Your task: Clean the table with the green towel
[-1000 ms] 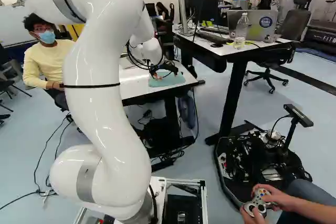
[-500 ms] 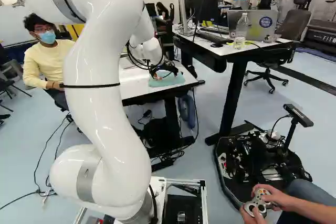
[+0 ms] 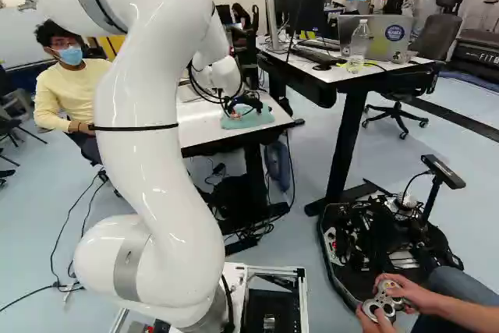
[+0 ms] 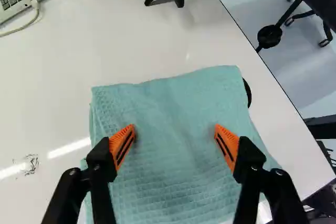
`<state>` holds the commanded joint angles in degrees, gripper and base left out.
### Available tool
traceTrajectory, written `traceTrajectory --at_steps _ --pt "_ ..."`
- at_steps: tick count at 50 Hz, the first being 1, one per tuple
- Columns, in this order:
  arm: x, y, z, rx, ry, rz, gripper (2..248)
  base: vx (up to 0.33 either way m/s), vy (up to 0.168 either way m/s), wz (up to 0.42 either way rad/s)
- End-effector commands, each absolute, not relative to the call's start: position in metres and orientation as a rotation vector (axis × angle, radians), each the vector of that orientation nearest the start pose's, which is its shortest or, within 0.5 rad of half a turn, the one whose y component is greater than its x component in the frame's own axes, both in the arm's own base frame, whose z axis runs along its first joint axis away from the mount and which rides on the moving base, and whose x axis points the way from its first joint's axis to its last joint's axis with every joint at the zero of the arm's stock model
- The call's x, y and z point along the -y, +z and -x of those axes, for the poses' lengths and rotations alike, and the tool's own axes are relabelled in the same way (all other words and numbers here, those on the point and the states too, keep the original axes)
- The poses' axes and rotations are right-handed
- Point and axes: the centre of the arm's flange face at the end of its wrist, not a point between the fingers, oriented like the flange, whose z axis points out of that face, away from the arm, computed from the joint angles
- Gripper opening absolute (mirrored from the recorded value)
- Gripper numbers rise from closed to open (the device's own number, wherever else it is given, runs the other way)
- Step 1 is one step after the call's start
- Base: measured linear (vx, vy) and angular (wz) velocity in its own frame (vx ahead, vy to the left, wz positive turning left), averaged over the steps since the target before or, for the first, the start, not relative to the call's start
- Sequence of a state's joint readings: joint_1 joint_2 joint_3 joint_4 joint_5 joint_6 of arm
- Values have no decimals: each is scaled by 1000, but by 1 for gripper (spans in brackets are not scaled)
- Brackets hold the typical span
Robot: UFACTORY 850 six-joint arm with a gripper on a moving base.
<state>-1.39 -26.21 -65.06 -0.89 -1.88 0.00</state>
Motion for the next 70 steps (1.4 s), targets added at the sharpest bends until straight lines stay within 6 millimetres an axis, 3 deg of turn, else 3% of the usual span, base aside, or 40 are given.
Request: traceTrajectory --at_steps 1,11,12,22,53,54,58,59,63,64,68,70 --pt "15 404 -610 -13 -1000 2992 200 0 0 0" --pt "15 404 -610 -13 -1000 2992 190 0 0 0" --pt "15 404 -610 -13 -1000 2992 179 0 0 0" --pt "15 404 -610 -13 -1000 2992 161 0 0 0" --pt "15 405 -611 -26 -1017 2983 117 0 0 0" --pt "15 405 -611 -27 -1018 2982 105 0 0 0" --pt "15 405 -611 -30 -1022 2980 105 0 0 0" --pt "15 405 -611 -31 -1024 2979 90 0 0 0" --pt "15 405 -612 -35 -1029 2977 90 0 0 0" --pt "15 405 -612 -36 -1030 2976 74 0 0 0" --pt "15 406 -612 -40 -1035 2973 74 0 0 0" --pt "15 406 -612 -43 -1039 2971 62 0 0 0"
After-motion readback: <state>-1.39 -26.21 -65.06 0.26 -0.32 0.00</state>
